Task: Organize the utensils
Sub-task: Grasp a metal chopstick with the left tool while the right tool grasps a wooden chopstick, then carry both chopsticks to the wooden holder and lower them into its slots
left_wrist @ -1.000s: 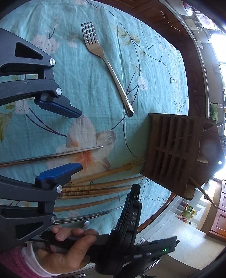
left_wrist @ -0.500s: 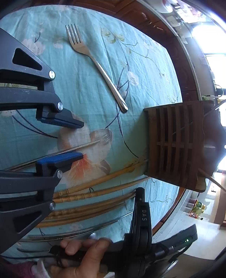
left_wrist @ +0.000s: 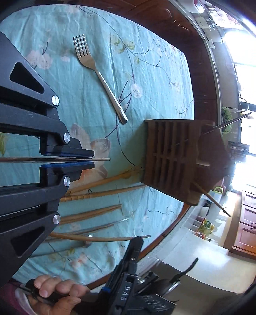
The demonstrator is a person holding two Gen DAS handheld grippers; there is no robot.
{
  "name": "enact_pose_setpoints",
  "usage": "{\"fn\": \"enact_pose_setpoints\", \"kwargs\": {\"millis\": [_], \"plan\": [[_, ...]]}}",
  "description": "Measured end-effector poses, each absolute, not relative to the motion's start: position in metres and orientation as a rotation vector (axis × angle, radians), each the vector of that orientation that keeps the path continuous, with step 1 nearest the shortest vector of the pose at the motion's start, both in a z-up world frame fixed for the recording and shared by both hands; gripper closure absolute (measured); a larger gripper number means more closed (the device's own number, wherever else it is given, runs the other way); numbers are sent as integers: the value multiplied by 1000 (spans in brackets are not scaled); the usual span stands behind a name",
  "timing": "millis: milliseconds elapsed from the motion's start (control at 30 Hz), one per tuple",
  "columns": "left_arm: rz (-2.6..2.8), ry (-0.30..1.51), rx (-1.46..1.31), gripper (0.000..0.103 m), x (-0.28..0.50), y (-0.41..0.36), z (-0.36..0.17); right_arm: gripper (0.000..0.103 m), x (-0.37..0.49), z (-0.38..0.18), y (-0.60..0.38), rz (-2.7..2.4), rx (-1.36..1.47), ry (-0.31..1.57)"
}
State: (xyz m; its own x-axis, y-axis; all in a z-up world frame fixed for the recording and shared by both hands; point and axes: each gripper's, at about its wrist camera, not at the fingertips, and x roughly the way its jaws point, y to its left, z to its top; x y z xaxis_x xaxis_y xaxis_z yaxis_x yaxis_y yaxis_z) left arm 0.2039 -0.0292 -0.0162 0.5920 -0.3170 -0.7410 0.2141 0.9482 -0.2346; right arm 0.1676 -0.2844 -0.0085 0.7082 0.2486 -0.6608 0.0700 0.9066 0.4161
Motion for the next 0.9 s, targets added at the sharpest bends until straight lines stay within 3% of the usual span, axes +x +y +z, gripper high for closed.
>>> {"fn": "enact_pose_setpoints", "kwargs": {"millis": [467, 900], "plan": [[-390, 688, -228, 101, 139, 23, 63, 99, 121, 62, -278, 167, 424, 607], [-383, 613, -230, 101, 134, 34, 81, 99, 120, 96, -275, 163, 367, 521]]}}
